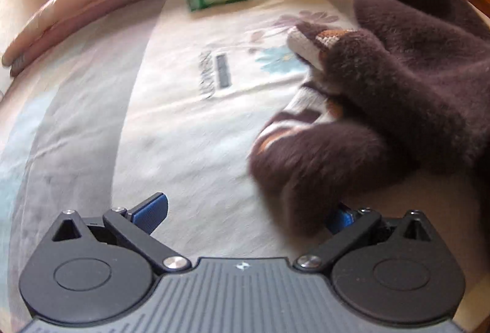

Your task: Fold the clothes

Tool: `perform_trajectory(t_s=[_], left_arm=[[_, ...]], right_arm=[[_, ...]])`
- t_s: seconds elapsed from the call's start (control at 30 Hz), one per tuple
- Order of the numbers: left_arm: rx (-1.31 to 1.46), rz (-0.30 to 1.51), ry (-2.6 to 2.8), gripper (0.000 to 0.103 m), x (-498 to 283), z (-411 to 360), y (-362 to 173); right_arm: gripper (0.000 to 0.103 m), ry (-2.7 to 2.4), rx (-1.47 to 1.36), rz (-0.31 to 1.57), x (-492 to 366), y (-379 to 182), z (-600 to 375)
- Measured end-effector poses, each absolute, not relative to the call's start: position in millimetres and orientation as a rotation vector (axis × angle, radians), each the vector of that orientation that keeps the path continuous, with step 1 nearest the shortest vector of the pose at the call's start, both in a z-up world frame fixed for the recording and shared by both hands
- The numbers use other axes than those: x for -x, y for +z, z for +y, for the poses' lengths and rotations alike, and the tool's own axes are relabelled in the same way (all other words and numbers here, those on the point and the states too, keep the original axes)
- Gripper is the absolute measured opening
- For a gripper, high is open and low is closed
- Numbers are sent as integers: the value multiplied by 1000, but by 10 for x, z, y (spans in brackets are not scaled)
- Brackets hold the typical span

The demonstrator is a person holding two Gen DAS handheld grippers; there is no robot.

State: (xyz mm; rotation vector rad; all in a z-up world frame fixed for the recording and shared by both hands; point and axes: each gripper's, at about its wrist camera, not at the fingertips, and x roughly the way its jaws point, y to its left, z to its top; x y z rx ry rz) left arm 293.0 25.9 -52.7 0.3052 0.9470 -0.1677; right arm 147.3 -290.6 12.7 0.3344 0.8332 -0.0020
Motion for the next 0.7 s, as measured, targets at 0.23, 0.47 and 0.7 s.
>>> perform_trajectory(t_s=[0.23,0.47,0.7], left_arm=[[-398,884,-318,102,-2720,9,-515],[-372,802,-245,102,-2973,52,-441],[-245,757,-190,102,-2956,529,-297]], right_arm=[[103,14,-374,826,-1430,137,-2773],[103,6,-367,831,-1394,144,-2670],[103,-26,-381,837,-1327,92,-2722]])
